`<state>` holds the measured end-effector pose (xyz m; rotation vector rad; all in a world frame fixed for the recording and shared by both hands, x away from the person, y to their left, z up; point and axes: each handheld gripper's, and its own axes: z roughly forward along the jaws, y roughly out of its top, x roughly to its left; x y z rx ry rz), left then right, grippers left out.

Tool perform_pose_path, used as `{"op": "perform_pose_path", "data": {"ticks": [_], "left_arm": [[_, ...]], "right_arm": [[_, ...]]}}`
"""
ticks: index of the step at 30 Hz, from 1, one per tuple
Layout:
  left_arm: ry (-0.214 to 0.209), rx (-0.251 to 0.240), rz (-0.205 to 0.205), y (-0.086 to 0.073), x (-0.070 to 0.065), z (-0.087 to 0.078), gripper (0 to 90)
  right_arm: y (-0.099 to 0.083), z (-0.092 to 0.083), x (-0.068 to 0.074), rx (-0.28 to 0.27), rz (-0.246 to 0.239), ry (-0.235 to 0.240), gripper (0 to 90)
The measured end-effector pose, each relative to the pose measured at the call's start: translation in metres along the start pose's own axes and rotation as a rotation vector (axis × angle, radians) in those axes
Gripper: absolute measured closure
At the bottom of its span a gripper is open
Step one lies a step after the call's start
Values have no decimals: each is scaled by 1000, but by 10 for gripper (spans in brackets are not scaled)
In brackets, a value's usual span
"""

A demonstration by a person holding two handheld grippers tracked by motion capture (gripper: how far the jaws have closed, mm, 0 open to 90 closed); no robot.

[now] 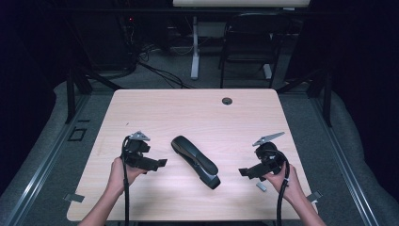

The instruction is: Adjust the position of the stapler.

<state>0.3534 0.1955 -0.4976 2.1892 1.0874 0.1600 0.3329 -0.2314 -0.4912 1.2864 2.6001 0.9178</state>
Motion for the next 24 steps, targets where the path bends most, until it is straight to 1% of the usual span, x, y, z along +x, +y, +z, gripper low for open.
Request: {"op": "perform_pose_path", "data": {"ticks": [1, 2, 4, 5, 7, 9, 11, 12, 13, 14, 15, 16, 17, 18, 19, 20, 22, 23, 24], "left_arm": [[13, 5, -4, -2, 2, -1, 19], [17, 10, -6, -3, 4, -1, 0], [20, 8, -13, -6, 6, -3, 0], [22, 4, -14, -7, 7, -4, 0], [31, 2, -15, -7, 10, -5, 0], [28, 0, -23, -7, 15, -3, 0], [26, 9, -43, -9, 19, -1, 0], [22, 13, -49, -10, 22, 0, 0], [25, 19, -55, -11, 24, 1, 0], [24, 21, -62, -12, 26, 1, 0], [22, 15, -77, -12, 28, 1, 0], [24, 14, -84, -13, 30, 0, 0], [20, 4, -93, -13, 32, -1, 0], [20, -4, -101, -13, 34, -1, 0], [24, -5, -102, -13, 35, -2, 0], [21, -5, -102, -13, 35, -1, 0], [17, 1, -101, -13, 36, 0, 0], [14, 8, -99, -13, 36, 1, 0], [16, 9, -96, -13, 36, 2, 0]], "right_arm": [[3, 0, 1, 7, -4, 5, 0], [7, 2, 3, 3, -2, 12, 0], [15, 6, 7, 11, -2, 41, 0], [19, 8, 9, 2, -6, 55, 0], [28, 11, 17, -2, -15, 67, 0], [38, 14, 26, 2, -23, 49, 6], [48, 17, 38, 3, -38, 63, 38], [53, 19, 44, -6, -50, 66, 57], [57, 21, 50, -14, -69, 80, 72], [61, 23, 56, -17, -78, 91, 81], [66, 26, 61, -12, -91, 97, 95], [70, 30, 66, -10, -102, 100, 130], [73, 34, 71, 6, -107, 96, 140], [76, 39, 75, 19, -112, 97, 173], [78, 45, 78, 25, -112, 98, 228], [79, 50, 81, 34, -114, 101, 231], [81, 60, 85, 69, -123, 81, 238], [82, 64, 86, 80, -126, 79, 251], [83, 68, 87, 87, -128, 68, 286]]}}
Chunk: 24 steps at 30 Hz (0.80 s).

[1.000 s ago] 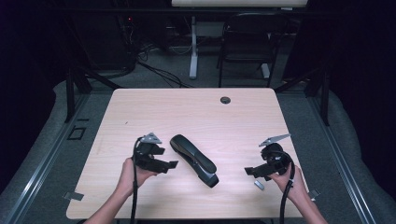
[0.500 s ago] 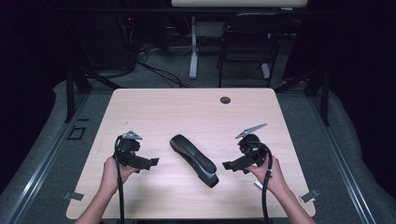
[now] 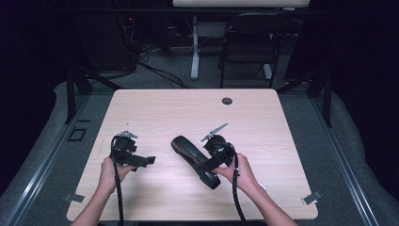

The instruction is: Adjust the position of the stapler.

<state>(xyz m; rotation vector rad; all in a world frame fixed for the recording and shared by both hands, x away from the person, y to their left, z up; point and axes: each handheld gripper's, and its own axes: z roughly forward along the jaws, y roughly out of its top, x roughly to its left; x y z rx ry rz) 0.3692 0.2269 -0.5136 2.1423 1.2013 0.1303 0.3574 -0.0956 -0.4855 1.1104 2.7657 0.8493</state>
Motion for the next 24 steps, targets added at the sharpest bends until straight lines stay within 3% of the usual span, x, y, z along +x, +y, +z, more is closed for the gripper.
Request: {"op": "perform_pose_path", "data": {"ticks": [2, 4, 7, 11, 24], "left_arm": [[-3, -1, -1, 1, 0, 1, 0], [-11, -8, 0, 2, 1, 1, 0], [-23, -5, 8, 2, 1, 2, 0], [-25, 4, 15, 3, 0, 4, 0], [-24, -22, 1, 3, 3, 4, 0]], "right_arm": [[2, 5, 3, 10, -10, -19, 456], [1, 9, 8, 12, -45, -72, 523], [-3, 10, 8, -11, -54, -78, 527], [-3, 7, 7, 4, -87, -111, 548], [-10, 0, -17, -9, -168, -41, 575]]}}
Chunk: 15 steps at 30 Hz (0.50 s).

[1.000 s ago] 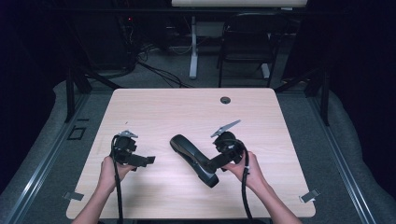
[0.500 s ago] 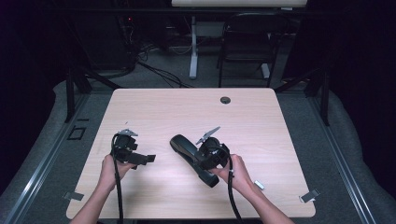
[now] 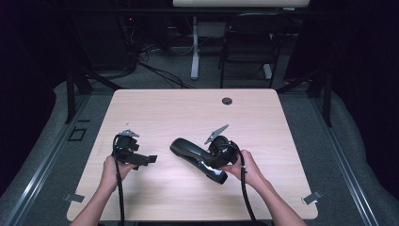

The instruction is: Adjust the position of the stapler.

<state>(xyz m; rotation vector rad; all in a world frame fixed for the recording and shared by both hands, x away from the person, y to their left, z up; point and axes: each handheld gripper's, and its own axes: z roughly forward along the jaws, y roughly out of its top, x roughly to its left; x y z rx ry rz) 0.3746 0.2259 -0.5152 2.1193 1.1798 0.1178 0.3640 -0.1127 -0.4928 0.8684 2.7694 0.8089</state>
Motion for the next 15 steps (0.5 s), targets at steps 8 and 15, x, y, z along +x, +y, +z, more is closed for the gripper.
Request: {"op": "perform_pose_path", "data": {"ticks": [8, 15], "left_arm": [[-2, 10, 6, 0, 1, 2, 0], [-5, 12, 11, 2, 0, 3, 0]], "right_arm": [[-3, -4, -11, 40, -48, 61, 571], [3, 2, -8, 43, 30, 40, 431]]}}
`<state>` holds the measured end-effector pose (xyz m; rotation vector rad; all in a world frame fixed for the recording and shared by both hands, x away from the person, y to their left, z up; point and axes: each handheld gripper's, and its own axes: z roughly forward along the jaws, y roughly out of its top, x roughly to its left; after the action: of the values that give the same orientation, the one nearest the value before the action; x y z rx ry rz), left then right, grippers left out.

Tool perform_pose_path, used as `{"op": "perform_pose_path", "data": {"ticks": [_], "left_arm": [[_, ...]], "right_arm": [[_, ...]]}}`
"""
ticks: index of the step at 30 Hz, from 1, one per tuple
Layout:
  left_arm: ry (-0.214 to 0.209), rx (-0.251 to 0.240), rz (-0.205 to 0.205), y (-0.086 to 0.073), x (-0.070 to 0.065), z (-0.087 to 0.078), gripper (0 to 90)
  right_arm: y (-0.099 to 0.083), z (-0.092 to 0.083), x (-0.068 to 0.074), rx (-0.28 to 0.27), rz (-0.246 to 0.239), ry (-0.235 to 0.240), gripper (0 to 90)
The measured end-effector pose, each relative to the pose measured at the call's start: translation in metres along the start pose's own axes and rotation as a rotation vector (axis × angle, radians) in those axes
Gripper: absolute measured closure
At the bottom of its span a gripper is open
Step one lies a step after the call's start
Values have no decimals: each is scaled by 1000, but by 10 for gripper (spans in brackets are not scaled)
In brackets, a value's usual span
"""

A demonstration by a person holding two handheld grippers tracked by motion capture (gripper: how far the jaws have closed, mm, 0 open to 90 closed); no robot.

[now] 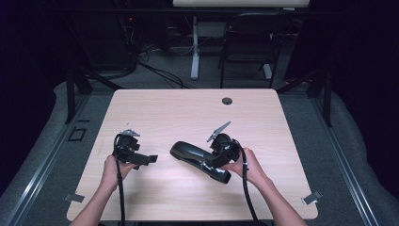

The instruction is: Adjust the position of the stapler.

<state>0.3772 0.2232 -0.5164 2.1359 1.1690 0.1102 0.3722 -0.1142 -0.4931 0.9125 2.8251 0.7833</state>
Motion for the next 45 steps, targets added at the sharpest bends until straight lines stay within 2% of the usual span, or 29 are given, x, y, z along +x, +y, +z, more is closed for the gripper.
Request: {"op": "perform_pose_path", "data": {"ticks": [2, 4, 5, 10, 12, 21, 24, 25, 27, 33, 35, 38, 40, 45], "left_arm": [[-6, 5, 2, 0, 0, 0, 0], [-11, 5, 5, -1, 0, -1, 0], [-10, 0, 4, -1, 0, 0, 0], [-16, 2, 5, -1, 1, 0, 0], [-19, 1, 6, -1, 0, 0, 0], [-26, 4, 17, -1, 0, 0, 0], [-25, 5, 17, -1, 0, -1, 0], [-26, 5, 17, -1, 0, -1, 0], [-28, 7, 17, -1, 0, -1, 0], [-33, 9, 23, -1, -1, 1, 0], [-31, 14, 28, 0, -2, 2, 0], [-32, 13, 31, 1, -3, 2, 0], [-30, 16, 33, 0, -3, 2, 0], [-31, 16, 29, 0, -2, 2, 0]], "right_arm": [[4, 6, 7, 16, -1, -30, 471], [6, 9, 12, 28, -17, -96, 571], [5, 9, 13, 23, -28, -110, 580], [0, 8, 7, -18, -59, -57, 597], [-1, 7, 5, -18, -70, -50, 597], [-9, 1, -4, 2, -150, 20, 597], [-10, -1, -8, 27, -129, 46, 588], [-10, -1, -9, 33, -125, 48, 579], [-11, -4, -10, 65, -113, 55, 480], [-17, -22, -8, 77, -89, 39, 448], [-18, -20, -6, 67, -103, 33, 477], [-16, -13, -6, 45, -92, 21, 555], [-15, -8, -6, 41, -90, 19, 573], [-17, -7, -6, 25, -139, 24, 587]]}}
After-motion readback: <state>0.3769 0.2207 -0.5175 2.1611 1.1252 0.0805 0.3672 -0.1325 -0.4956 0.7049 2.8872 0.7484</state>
